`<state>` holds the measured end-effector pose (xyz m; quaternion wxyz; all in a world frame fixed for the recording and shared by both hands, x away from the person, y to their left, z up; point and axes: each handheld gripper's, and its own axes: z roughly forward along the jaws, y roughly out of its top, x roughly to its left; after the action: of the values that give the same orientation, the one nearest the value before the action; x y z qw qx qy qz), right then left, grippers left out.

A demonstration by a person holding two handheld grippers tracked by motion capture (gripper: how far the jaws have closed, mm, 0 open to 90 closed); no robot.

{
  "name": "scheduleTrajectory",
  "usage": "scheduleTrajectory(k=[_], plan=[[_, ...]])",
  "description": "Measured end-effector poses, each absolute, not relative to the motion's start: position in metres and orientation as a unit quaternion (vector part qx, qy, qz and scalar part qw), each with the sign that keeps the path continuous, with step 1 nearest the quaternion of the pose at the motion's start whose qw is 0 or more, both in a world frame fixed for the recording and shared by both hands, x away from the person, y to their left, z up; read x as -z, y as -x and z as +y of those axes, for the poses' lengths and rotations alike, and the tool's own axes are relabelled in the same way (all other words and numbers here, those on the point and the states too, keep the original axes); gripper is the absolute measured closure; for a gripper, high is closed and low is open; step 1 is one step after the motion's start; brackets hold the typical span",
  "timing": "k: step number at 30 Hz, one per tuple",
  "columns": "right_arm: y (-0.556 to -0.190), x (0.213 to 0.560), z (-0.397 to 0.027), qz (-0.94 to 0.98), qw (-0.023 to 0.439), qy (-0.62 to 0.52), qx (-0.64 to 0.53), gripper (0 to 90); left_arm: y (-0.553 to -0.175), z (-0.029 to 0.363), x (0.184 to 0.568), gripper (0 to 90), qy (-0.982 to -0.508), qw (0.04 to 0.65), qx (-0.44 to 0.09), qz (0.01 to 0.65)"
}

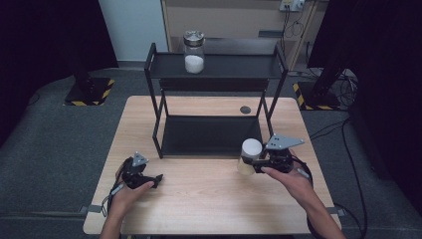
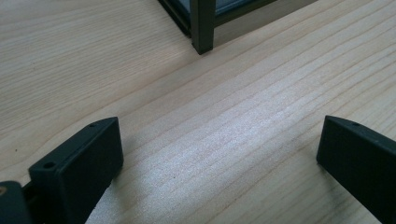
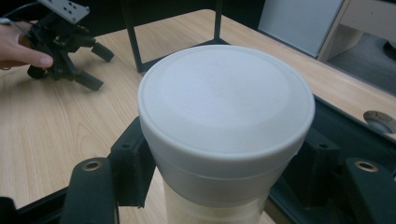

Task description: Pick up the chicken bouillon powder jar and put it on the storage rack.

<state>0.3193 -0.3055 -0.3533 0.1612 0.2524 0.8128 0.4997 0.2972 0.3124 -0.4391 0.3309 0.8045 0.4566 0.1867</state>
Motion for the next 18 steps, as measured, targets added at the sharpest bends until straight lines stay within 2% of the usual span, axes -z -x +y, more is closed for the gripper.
scheduleTrajectory(k=[18], plan=[[-0.349, 0.275, -0.286, 0.821, 0.169, -0.233, -0.493, 35.3, -0.300, 0.314, 0.439, 0.0, -0.808, 0.332, -0.184, 0.451]])
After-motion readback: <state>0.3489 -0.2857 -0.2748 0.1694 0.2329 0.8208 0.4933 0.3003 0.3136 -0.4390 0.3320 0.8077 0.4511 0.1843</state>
